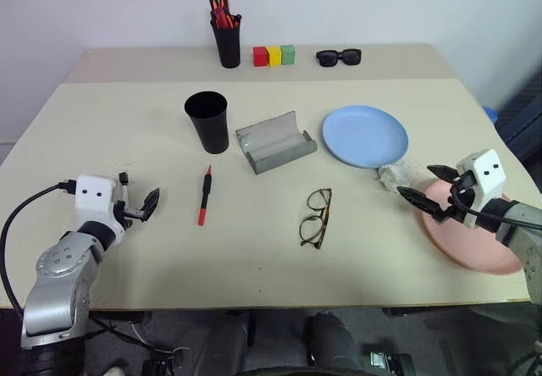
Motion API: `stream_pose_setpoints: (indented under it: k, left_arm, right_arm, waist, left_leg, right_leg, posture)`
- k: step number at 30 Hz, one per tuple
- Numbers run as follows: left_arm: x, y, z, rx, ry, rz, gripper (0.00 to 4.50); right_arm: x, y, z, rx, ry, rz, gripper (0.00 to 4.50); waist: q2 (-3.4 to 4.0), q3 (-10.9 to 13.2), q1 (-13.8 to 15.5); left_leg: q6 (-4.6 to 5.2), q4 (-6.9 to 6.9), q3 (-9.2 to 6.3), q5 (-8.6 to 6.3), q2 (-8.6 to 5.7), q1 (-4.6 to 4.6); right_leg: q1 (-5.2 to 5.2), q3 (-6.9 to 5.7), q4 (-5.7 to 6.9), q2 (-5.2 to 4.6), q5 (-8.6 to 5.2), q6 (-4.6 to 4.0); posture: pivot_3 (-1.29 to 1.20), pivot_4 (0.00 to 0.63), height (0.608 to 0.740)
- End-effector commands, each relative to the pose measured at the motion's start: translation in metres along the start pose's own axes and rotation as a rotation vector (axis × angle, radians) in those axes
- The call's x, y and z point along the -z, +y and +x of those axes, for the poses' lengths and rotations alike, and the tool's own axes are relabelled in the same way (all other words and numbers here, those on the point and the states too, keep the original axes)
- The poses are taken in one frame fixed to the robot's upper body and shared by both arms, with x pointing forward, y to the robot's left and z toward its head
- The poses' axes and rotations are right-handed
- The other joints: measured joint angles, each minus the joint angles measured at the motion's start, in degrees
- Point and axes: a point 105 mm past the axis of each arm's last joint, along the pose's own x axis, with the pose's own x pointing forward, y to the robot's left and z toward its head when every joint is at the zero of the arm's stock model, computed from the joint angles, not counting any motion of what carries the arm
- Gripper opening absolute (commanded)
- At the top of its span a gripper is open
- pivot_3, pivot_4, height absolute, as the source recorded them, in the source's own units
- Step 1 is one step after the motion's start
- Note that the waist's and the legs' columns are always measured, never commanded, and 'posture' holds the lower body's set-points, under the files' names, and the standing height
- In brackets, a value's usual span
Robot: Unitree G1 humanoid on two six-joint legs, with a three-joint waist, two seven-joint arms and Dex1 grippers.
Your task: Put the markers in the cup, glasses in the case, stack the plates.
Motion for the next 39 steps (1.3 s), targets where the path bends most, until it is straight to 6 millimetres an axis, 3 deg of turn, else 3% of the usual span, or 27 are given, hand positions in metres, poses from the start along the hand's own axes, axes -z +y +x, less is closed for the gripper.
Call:
stream_pose_setpoints:
  k: [1,9,17,24,31,39]
  left_arm:
    - [-0.010,-0.006,-0.002,0.018,-0.021,0.016,4.44]
    - [-0.008,-0.008,-0.003,0.014,-0.004,0.019,4.44]
    - [-0.018,0.002,0.011,-0.081,0.007,0.029,4.44]
    - [-0.026,0.001,0.021,-0.116,0.046,0.050,4.44]
    - [-0.007,0.031,0.019,-0.271,0.252,-0.062,4.44]
    - [-0.006,0.029,0.024,-0.280,0.456,-0.154,4.44]
  right_arm:
    - [-0.003,0.004,-0.006,-0.015,0.000,-0.023,4.46]
    - [-0.005,0.013,-0.012,-0.031,0.016,-0.019,4.46]
    - [-0.020,0.032,0.008,-0.055,-0.047,-0.041,4.46]
    - [-0.037,0.069,0.022,-0.160,-0.104,-0.060,4.46]
    - [-0.051,0.133,0.035,-0.342,-0.131,-0.120,4.46]
    - [-0.051,0.162,0.042,-0.413,-0.149,-0.114,4.46]
  waist:
    - [0.00,0.00,0.06]
    - [0.00,0.00,-0.09]
    - [-0.01,0.01,0.03]
    - [-0.02,0.01,-0.05]
    - [-0.08,0.05,-0.05]
    - [-0.27,0.13,-0.19]
  left_leg:
    - [0.00,0.00,0.00,0.00,-0.01,-0.01]
    - [0.00,0.01,0.02,0.00,0.00,0.03]
    - [0.00,0.06,-0.01,0.00,0.01,0.02]
    - [0.00,0.04,-0.02,0.01,0.01,-0.01]
    - [0.00,0.05,-0.13,0.01,0.03,0.01]
    - [-0.04,0.30,-0.20,0.02,-0.02,0.01]
  right_leg:
    - [0.00,0.00,0.00,0.00,0.03,0.07]
    - [0.00,0.02,0.02,0.01,0.02,-0.05]
    - [0.03,0.00,0.02,0.03,0.04,-0.03]
    - [-0.02,0.00,0.02,0.08,0.12,0.15]
    - [-0.05,-0.03,0.12,0.16,0.12,0.16]
    - [-0.11,-0.12,0.17,0.16,0.27,0.42]
  posture:
    - [0.00,0.150,0.740]
    - [0.00,0.150,0.740]
    - [0.00,0.150,0.740]
    - [0.00,0.150,0.740]
    - [0.00,0.150,0.740]
    - [0.00,0.150,0.740]
